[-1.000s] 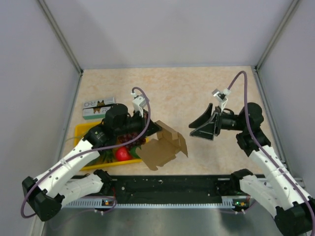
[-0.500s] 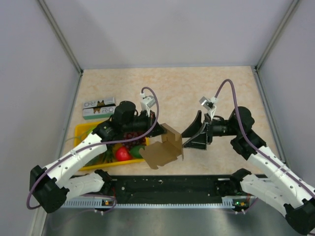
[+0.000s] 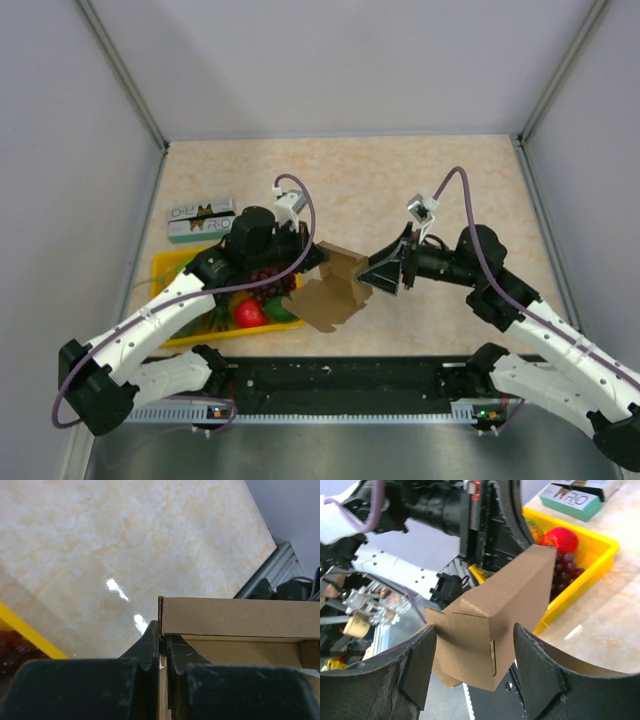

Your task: Fold the paper box

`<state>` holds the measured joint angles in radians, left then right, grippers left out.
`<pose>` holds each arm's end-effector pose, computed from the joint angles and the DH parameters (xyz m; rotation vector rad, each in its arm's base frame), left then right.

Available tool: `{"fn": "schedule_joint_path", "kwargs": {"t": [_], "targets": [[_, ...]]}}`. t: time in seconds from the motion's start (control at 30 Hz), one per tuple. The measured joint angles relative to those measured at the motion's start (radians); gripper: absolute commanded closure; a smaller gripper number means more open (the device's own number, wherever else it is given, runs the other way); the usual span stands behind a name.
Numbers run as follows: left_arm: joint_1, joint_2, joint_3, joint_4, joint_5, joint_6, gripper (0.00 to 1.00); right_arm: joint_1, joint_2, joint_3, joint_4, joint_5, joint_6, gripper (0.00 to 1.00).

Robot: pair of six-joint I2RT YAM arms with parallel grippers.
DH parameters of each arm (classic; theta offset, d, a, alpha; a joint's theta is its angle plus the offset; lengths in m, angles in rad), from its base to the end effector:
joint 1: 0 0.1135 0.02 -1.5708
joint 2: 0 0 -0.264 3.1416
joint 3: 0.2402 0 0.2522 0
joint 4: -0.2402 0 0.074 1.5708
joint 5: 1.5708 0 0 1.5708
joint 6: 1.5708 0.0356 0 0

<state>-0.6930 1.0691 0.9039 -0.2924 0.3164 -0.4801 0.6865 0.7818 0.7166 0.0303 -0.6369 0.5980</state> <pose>0.1785 -0.1627 0.3162 0.4429 2.1259 -1.0314 0.1286 0.1327 0.3398 -0.6280 1.7075 1.4604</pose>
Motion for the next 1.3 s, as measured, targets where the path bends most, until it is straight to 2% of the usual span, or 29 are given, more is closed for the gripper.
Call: {"fn": "schedule_joint_path", "kwargs": {"t": [0.3, 0.7, 0.93, 1.1, 1.3], "targets": [[-0.031, -0.079, 0.021, -0.086, -0.246, -0.017, 1.00, 0.162, 0.037, 0.036, -0.144, 0.324, -0.069, 0.40], [-0.220, -0.077, 0.114, -0.225, -0.661, -0.048, 1.00, 0.390, 0.175, 0.185, -0.309, 0.838, -0.143, 0.41], [-0.299, -0.014, 0.191, -0.327, -0.859, -0.140, 1.00, 0.446, 0.229, 0.256, -0.404, 1.073, -0.131, 0.41], [-0.338, 0.034, 0.237, -0.390, -0.955, -0.181, 1.00, 0.447, 0.235, 0.280, -0.445, 1.077, -0.159, 0.35], [-0.344, 0.041, 0.244, -0.413, -0.964, -0.170, 1.00, 0.430, 0.216, 0.291, -0.426, 0.895, -0.240, 0.30]]}}
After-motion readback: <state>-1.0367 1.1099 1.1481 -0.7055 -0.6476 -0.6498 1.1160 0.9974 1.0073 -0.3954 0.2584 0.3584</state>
